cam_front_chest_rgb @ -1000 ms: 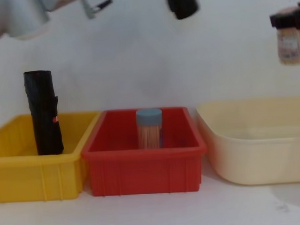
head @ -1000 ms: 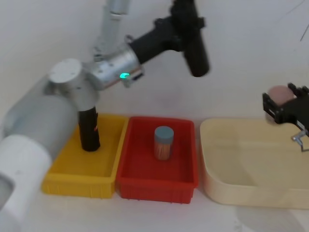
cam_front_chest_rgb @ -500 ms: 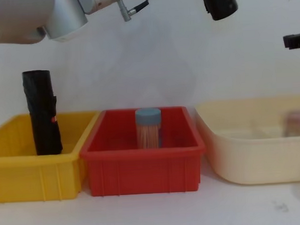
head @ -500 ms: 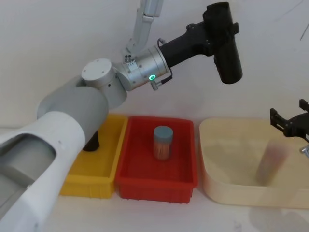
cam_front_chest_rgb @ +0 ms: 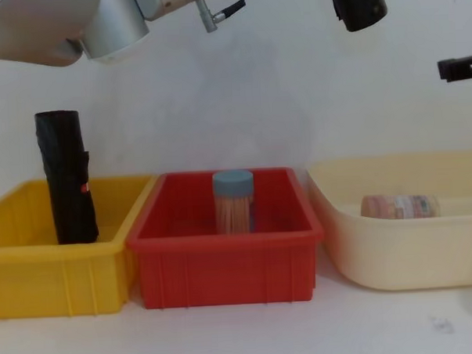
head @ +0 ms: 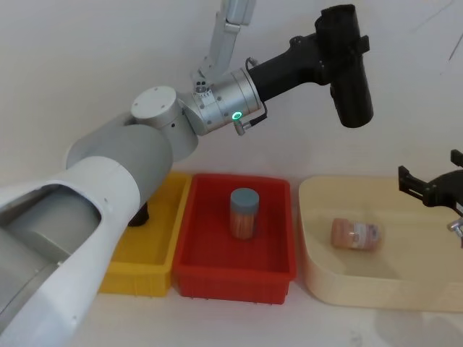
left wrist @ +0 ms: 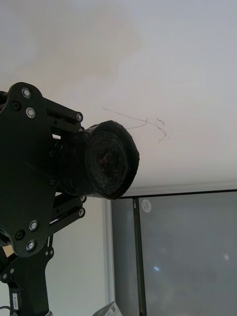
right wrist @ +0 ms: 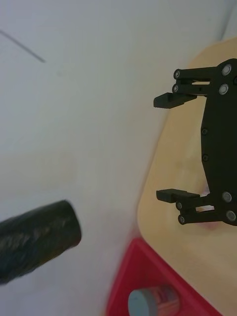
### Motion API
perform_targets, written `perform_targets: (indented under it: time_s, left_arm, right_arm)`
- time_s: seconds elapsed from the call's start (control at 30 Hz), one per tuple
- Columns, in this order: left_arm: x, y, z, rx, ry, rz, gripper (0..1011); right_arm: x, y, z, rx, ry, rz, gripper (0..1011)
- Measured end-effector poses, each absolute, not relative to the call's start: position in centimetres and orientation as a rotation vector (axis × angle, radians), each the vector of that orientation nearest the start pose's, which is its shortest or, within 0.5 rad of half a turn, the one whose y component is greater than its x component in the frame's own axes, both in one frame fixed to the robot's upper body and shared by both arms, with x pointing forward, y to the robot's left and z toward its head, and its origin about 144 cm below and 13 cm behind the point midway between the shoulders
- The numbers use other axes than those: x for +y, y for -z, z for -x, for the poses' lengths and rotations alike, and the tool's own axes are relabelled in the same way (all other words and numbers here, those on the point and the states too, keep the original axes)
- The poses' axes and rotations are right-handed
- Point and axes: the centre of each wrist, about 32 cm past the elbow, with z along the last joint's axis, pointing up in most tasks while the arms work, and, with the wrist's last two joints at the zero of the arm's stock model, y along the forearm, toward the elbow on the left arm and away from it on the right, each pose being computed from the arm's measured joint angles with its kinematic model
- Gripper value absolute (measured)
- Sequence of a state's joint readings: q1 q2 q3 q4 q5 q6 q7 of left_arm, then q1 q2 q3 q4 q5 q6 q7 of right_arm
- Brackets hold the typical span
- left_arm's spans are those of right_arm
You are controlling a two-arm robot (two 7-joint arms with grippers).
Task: Pick up the garbage bag with the one hand and transfer it to the other hand.
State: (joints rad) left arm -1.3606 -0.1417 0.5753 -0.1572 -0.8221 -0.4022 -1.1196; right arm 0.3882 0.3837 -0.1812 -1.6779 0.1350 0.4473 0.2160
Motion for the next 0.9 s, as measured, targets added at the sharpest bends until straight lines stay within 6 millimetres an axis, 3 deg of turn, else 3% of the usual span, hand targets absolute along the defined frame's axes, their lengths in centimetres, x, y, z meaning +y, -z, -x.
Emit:
perform_targets:
  time_s: [0.9]
  left_arm:
    - [11.3, -136.3, -72.2, -0.215, -0.282, 0.371, 445]
  right_arm:
    - [-22.7, -135.3, -56.5, -0.405, 1.094, 0.227, 1004]
